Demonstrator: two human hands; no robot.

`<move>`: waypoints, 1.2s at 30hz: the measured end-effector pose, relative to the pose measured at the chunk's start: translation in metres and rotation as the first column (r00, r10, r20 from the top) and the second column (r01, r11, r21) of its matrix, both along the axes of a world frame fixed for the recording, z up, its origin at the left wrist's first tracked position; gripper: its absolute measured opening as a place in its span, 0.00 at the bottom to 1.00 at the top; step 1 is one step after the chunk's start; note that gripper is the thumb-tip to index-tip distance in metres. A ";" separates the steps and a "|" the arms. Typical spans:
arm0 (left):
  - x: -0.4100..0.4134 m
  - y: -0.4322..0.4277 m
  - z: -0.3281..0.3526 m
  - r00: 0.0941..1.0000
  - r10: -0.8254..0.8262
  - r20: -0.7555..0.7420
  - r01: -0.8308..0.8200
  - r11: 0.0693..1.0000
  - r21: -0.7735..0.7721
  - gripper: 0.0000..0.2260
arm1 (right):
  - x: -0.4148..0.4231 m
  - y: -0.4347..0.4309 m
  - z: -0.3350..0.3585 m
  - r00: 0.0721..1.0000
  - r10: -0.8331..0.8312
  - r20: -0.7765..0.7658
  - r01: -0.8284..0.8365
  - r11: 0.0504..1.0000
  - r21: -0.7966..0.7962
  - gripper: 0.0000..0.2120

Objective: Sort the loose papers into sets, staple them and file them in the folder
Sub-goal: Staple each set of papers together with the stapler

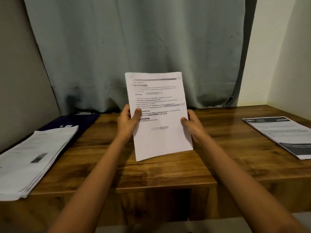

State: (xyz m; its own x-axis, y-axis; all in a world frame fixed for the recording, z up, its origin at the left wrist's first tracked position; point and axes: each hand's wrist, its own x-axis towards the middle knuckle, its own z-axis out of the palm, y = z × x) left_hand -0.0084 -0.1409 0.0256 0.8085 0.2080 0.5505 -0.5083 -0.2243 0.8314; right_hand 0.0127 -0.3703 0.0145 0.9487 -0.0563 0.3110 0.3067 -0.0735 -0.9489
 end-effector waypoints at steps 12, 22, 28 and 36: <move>-0.003 0.014 0.027 0.989 0.056 0.133 -0.062 0.997 0.038 0.14 | 0.001 0.032 0.016 0.995 0.035 0.090 -0.035 0.999 0.005 0.17; -0.008 0.022 0.009 0.998 -0.044 0.044 0.045 0.999 -0.019 0.14 | -0.004 0.029 0.035 0.990 0.103 0.100 -0.105 0.994 0.023 0.14; -0.020 0.035 0.034 0.930 -0.351 -0.113 0.309 0.909 -0.278 0.11 | -0.008 0.024 0.055 0.988 0.151 0.013 -0.152 0.988 0.026 0.12; -0.019 0.041 0.049 0.852 -0.507 -0.132 0.330 0.715 -0.616 0.13 | -0.011 0.032 0.028 0.842 0.405 -0.356 -0.406 0.911 0.074 0.13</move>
State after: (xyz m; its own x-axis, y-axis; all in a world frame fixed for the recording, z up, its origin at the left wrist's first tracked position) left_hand -0.0278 -0.0997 0.0748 0.9812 0.0041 0.1928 -0.1693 0.4977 0.8507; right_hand 0.0015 -0.3382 0.0427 0.9321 0.3584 -0.0522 -0.0480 -0.0208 -0.9986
